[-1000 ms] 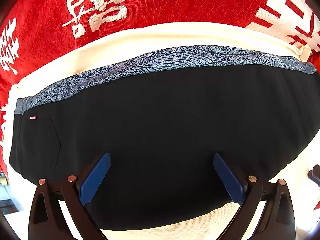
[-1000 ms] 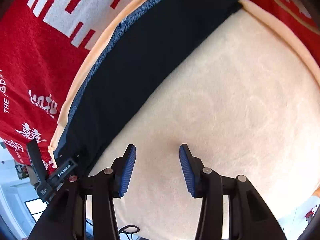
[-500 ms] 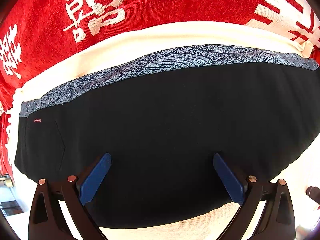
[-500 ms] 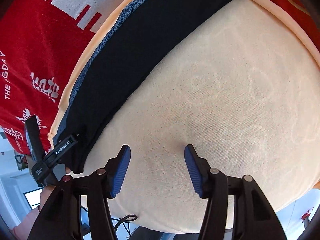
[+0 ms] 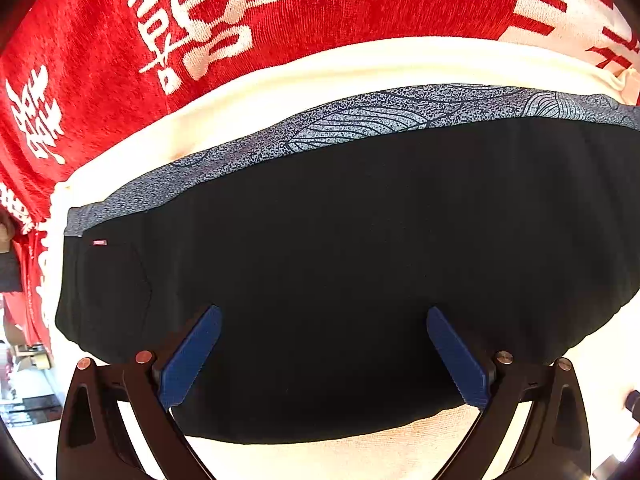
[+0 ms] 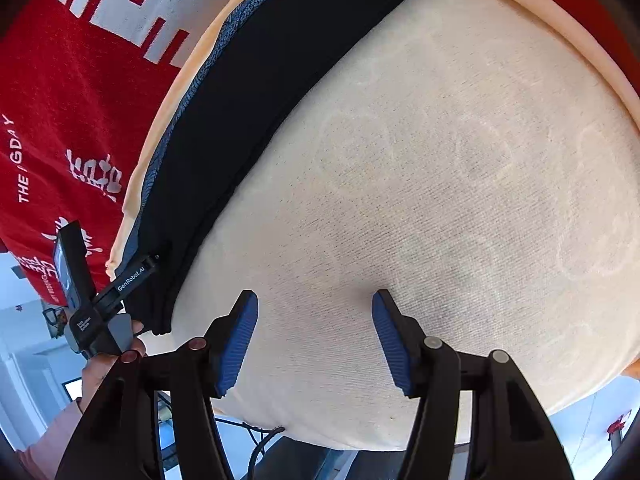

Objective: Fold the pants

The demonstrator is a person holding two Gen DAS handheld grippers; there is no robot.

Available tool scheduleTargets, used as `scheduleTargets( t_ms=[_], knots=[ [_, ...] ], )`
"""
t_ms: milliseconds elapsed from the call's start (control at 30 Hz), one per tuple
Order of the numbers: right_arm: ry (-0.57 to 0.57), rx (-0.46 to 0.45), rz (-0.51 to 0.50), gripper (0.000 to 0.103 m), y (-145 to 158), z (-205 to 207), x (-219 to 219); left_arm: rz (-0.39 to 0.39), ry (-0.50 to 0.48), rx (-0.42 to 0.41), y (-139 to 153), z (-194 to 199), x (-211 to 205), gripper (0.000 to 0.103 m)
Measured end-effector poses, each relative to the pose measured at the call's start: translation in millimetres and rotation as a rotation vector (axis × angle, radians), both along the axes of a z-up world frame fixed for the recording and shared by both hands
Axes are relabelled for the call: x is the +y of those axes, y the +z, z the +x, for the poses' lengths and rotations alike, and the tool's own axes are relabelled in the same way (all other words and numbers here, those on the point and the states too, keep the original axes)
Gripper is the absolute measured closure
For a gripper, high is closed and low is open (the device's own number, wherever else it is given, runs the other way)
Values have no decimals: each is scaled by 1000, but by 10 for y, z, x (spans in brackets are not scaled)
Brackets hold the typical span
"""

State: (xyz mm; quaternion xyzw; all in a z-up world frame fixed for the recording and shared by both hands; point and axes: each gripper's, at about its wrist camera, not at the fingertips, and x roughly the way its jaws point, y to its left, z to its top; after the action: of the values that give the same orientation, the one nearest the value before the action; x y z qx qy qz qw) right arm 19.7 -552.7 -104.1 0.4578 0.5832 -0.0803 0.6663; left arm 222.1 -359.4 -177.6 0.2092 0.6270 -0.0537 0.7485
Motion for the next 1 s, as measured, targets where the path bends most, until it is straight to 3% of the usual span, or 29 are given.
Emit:
scheduleTargets(
  t_ms=[200, 400, 633, 733, 767, 800, 833, 933, 1000],
  knots=[
    [2, -29, 3, 39, 37, 37, -108, 48, -14, 19, 58, 74, -182, 0],
    [-52, -79, -35, 39, 115, 75, -389, -76, -38, 43, 315, -72, -490, 0],
    [-251, -105, -208, 40, 228, 178, -1085, -157, -73, 55, 339, -88, -1127, 0],
    [-263, -106, -287, 50, 236, 341, -1271, -168, -81, 60, 296, -93, -1304, 0],
    [-266, -109, -294, 62, 214, 394, -1313, -165, -85, 59, 280, -96, -1347, 0],
    [-260, -117, -299, 89, 209, 443, -1328, -161, -91, 59, 261, -101, -1380, 0],
    [-241, -120, -309, 95, 224, 507, -1329, -154, -97, 58, 237, -123, -1413, 0],
    [-193, -149, -392, 95, 392, 596, -1257, -152, -103, 73, 144, -129, -1424, 0],
    [-159, -118, -415, 92, 379, 623, -1237, -171, -92, 81, 123, -126, -1414, 0]
  ],
)
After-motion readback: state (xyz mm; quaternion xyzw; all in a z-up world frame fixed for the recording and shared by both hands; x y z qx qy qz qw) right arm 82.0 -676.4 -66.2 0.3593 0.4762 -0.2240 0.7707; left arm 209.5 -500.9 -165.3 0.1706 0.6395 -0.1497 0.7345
